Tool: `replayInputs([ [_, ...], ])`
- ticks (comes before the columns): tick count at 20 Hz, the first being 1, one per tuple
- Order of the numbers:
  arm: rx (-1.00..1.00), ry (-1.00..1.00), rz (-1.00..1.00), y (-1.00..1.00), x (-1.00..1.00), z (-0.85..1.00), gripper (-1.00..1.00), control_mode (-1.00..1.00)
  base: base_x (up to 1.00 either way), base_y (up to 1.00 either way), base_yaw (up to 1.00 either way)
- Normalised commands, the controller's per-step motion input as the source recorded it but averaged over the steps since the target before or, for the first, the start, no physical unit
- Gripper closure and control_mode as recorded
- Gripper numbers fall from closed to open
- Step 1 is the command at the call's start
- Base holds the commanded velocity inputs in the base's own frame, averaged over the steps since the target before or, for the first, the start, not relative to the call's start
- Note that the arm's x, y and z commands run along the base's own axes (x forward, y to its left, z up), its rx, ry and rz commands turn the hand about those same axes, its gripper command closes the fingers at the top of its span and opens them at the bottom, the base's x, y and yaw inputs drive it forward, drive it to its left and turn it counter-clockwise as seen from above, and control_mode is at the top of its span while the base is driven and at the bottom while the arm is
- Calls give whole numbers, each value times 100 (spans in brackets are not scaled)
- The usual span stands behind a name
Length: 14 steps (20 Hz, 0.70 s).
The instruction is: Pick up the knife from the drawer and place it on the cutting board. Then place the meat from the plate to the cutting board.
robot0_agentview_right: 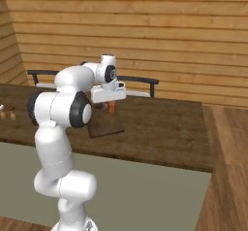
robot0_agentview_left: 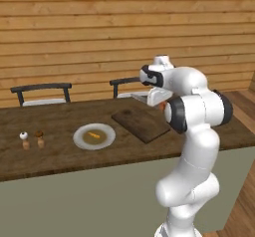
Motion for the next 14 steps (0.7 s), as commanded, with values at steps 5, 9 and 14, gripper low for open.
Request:
replayInputs([
  [5,0,0,-8,35,48,-54,100,-100,0,0,0],
  [9,-1,-2,0,33,5,-54,100,-100,0,0,0],
  [14,-5,0,0,1,-7,-37,100,-100,0,0,0],
])
